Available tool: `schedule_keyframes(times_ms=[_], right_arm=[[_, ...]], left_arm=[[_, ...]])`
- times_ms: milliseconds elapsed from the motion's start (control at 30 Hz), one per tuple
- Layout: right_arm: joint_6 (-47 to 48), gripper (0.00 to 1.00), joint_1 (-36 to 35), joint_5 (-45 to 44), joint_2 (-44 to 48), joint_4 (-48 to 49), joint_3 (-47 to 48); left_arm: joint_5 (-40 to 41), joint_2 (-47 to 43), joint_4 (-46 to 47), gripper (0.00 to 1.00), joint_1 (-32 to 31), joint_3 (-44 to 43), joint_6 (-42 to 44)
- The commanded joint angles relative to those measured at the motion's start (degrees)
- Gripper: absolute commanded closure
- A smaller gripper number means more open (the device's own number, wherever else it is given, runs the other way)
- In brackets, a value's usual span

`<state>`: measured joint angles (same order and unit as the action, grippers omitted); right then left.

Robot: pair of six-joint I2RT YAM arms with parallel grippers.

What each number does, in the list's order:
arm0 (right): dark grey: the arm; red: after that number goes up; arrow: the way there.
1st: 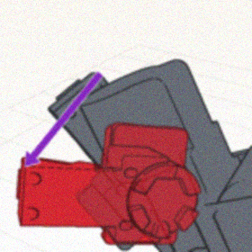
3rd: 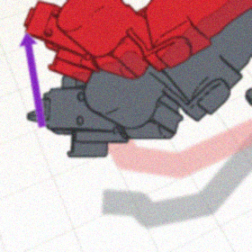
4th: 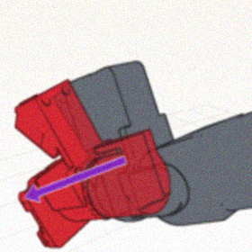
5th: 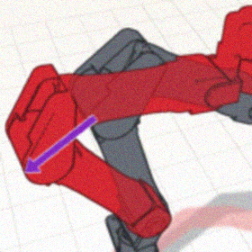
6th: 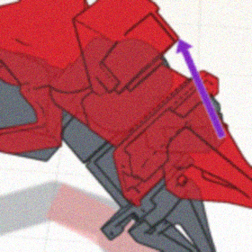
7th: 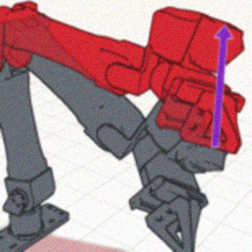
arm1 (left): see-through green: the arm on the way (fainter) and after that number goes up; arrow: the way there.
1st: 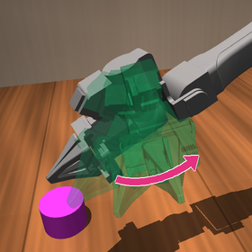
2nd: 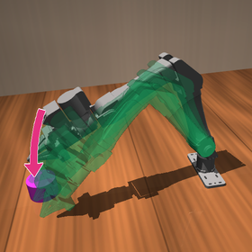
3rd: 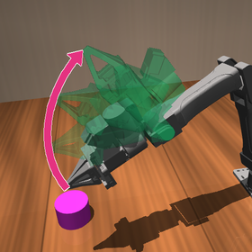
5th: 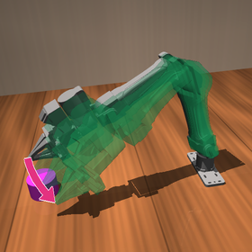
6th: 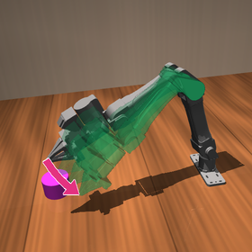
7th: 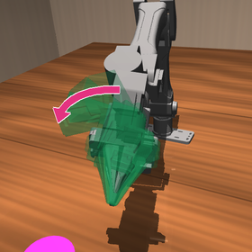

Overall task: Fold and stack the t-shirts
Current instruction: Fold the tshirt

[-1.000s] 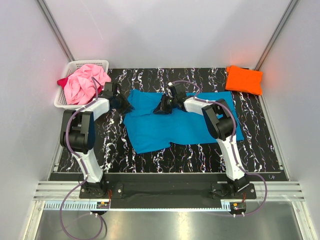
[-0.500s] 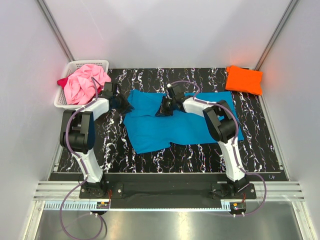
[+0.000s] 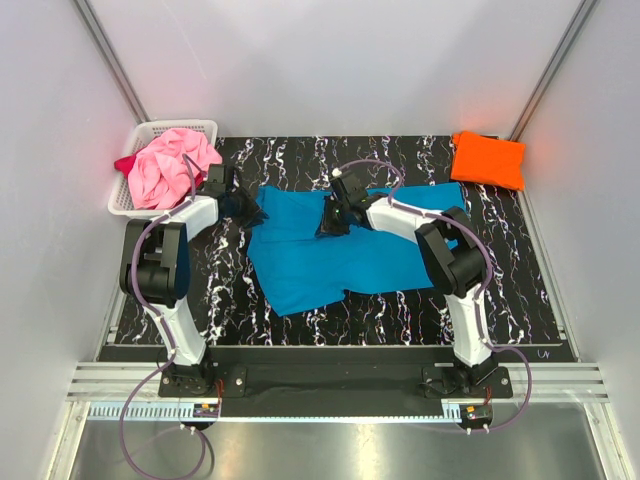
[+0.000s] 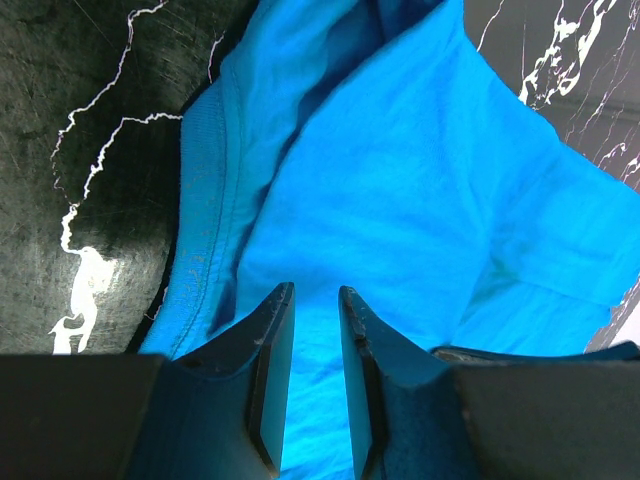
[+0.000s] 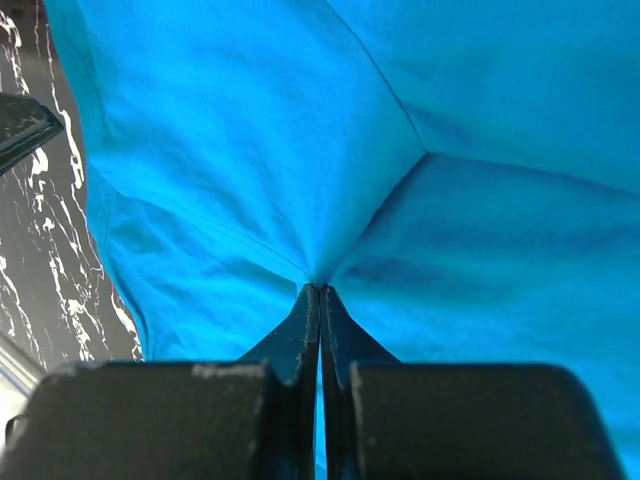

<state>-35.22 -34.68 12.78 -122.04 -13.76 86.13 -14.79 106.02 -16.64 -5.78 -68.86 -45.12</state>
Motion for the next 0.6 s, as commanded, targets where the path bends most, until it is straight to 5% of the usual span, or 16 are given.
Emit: schedule_keyframes(times_ms=[0, 67, 200, 300, 567], right_arm=[[1.38, 1.00, -1.01, -3.98, 4.70, -1.36, -0.87], [1.12, 1.00, -1.09, -3.55, 4.79, -2.23, -0.52], [1.12, 0.72, -1.80, -2.58, 4.88, -4.08, -0.69], [1.03, 0.62, -2.50, -5.82, 7.50, -4.61, -3.15], [4.72, 0.58, -2.50, -24.09, 16.39, -15.58, -5.44]], left_arm=[[-1.30, 0.42, 2.14, 0.71, 0.33, -0.13, -0.58], [-1.12, 0.33, 2.14, 0.71, 0.33, 0.04, -0.67], [-0.77, -0.02, 2.14, 0.71, 0.16, 0.39, -0.58], [0.02, -1.33, 2.40, 0.71, -0.19, 1.27, -0.40], [1.60, -6.17, 2.49, 0.71, -3.44, 2.94, 1.53]])
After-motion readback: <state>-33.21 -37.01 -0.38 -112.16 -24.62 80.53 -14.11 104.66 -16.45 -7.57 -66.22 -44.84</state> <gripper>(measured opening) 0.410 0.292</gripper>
